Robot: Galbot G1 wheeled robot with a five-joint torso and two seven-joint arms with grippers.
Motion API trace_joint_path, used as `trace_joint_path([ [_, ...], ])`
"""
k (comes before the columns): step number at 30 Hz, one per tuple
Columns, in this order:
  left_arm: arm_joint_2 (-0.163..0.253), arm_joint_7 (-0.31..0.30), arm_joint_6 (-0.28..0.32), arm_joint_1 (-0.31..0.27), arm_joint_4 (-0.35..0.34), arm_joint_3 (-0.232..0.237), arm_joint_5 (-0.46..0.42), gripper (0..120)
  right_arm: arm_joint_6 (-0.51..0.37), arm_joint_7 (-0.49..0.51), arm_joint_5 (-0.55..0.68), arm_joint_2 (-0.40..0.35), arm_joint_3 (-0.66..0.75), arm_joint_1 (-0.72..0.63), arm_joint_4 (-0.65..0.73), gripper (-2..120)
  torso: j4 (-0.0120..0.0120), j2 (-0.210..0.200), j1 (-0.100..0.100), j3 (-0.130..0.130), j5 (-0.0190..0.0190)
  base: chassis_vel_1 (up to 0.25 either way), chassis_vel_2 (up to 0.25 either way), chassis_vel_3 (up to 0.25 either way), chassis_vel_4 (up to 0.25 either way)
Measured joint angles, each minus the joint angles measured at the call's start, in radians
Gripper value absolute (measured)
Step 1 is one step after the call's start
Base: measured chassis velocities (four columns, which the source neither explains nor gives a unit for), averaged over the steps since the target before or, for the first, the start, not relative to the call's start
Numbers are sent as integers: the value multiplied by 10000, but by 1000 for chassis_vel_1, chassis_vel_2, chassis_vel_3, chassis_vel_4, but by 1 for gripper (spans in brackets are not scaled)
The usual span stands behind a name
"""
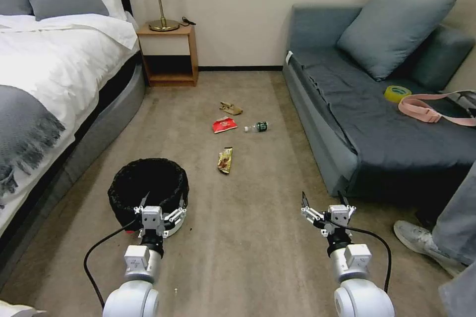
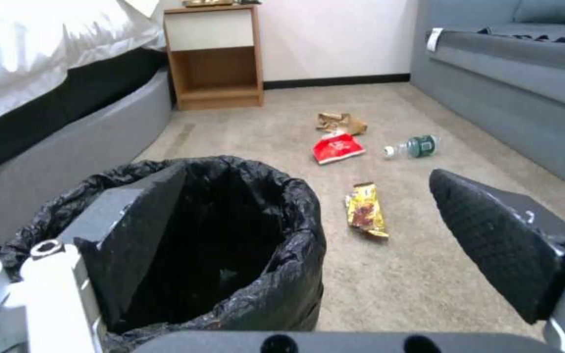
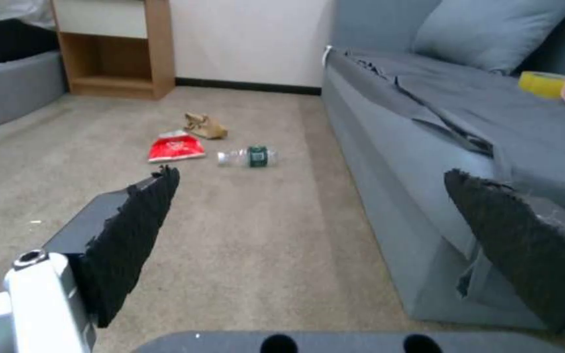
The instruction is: Pick up the trash bin, then pick up the garbage on the floor and place it into the trash bin.
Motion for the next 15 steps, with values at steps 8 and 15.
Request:
trace_joint_path([
  [8,0,0,0,0,0,0,0,100,0,0,0,0,0,0,0,100,0,0,0,0,0,0,0,0,0],
  [15,0,0,0,-1,0,0,0,100,0,0,0,0,0,0,0,100,0,0,0,0,0,0,0,0,0],
])
